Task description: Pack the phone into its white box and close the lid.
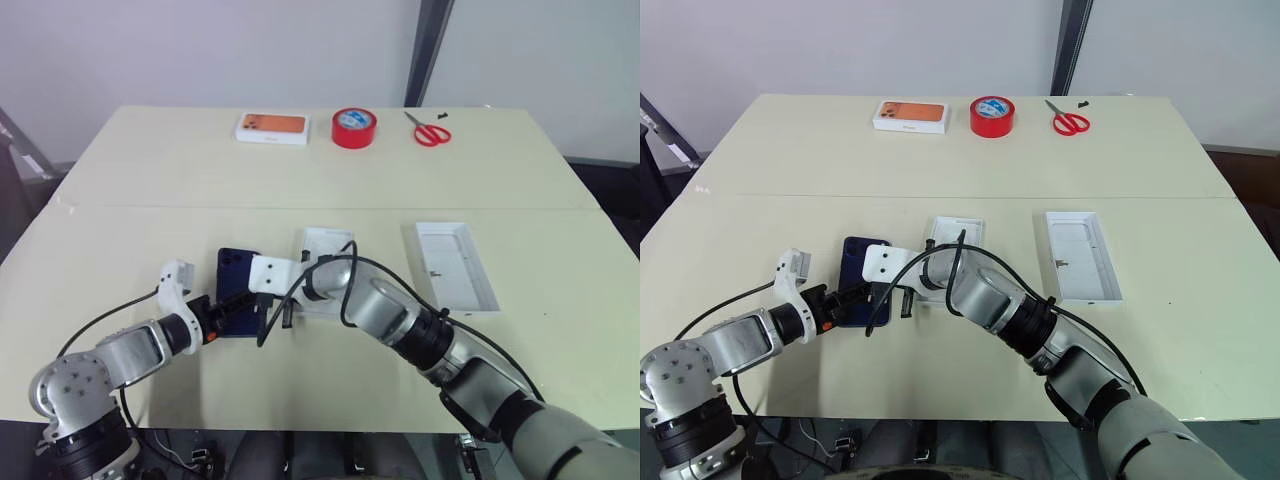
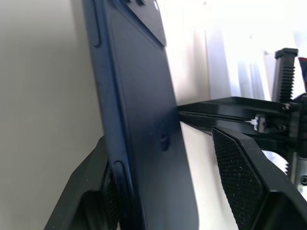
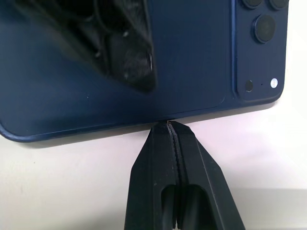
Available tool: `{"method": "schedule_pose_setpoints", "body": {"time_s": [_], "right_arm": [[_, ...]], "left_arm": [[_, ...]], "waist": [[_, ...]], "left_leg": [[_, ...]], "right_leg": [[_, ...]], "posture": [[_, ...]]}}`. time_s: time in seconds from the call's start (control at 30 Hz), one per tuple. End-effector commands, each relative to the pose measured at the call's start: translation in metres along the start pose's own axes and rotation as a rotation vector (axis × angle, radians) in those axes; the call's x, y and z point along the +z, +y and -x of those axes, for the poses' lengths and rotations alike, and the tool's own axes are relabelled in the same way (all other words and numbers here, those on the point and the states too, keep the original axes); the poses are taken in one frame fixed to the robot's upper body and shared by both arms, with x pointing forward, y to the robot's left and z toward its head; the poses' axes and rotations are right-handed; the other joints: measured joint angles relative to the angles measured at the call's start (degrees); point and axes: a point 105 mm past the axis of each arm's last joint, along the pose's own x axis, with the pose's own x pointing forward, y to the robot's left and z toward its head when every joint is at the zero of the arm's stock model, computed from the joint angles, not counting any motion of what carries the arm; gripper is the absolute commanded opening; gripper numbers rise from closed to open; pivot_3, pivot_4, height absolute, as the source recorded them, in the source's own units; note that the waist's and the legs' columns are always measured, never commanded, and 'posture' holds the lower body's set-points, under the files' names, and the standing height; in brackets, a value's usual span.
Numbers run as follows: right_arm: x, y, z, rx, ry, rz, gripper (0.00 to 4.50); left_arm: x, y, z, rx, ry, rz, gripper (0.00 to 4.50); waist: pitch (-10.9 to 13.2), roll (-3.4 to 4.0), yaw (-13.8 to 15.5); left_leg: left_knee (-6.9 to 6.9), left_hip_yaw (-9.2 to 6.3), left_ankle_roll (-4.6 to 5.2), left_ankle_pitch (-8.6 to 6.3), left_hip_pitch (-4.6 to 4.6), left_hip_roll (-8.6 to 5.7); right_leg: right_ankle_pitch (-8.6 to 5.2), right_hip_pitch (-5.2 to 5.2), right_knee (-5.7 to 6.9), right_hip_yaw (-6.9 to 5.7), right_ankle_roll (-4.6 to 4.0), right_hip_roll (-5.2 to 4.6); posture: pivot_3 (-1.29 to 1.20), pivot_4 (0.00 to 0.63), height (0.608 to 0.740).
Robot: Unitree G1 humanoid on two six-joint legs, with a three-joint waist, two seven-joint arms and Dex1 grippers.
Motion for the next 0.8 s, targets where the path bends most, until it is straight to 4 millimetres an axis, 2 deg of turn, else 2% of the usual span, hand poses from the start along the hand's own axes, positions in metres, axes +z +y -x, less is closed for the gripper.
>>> {"method": "schedule_pose_setpoints", "body": {"time_s": [0.03,0.3,0.37,0.43,0.5,0.53,0.8], "right_arm": [[0.007,-0.001,0.001,-0.007,-0.024,0.02,0.03],[0.007,-0.002,0.003,-0.017,-0.027,0.02,0.03],[0.007,-0.003,0.004,-0.022,-0.028,0.022,0.0],[0.008,-0.005,0.006,-0.03,-0.035,0.021,0.0],[0.011,-0.008,0.01,-0.04,-0.045,0.018,0.0],[0.012,-0.01,0.012,-0.045,-0.053,0.016,0.0],[0.019,-0.021,0.04,-0.077,-0.113,-0.015,0.0]], "left_arm": [[-0.005,-0.003,-0.002,-0.023,0.031,0.015,2.84],[0.007,0.015,0.005,0.039,-0.04,0.086,2.84],[0.009,0.017,0.005,0.041,-0.05,0.101,2.32],[0.008,0.015,0.005,0.037,-0.05,0.1,1.45],[0.008,0.014,0.006,0.029,-0.055,0.103,0.37],[0.009,0.013,0.006,0.026,-0.059,0.106,0.04],[0.013,0.014,0.011,0.012,-0.108,0.161,0.04]], "waist": [[0.0,0.0,0.0],[0.0,0.0,-0.1],[0.0,0.0,-0.1],[0.0,-0.01,-0.1],[0.0,-0.05,-0.1],[0.0,-0.06,-0.1],[0.0,-0.06,-0.3]], "left_leg": [[0.0,0.0,0.0,0.0,0.0,0.0],[-0.01,-0.01,-0.03,0.02,0.0,0.0],[-0.01,-0.02,-0.03,0.02,0.0,0.0],[-0.02,-0.03,-0.02,0.01,0.0,0.0],[-0.02,-0.03,-0.03,0.02,-0.01,0.0],[-0.02,-0.03,-0.03,0.02,0.0,0.0],[-0.08,-0.05,0.02,-0.01,-0.02,0.02]], "right_leg": [[0.0,0.0,0.0,0.0,0.0,0.0],[0.0,-0.01,0.0,0.0,0.0,0.0],[0.0,-0.02,0.0,0.0,0.0,0.0],[0.0,-0.03,0.01,0.0,0.0,0.0],[0.0,-0.03,0.01,0.0,0.0,0.0],[0.0,-0.01,0.01,0.0,0.0,0.0],[0.0,-0.12,0.04,0.02,-0.01,0.01]], "posture": [[0.0,0.15,0.733],[0.0,0.15,0.733],[0.0,0.15,0.733],[0.0,0.15,0.733],[0.0,0.15,0.733],[0.0,0.15,0.733],[0.0,0.15,0.733]]}}
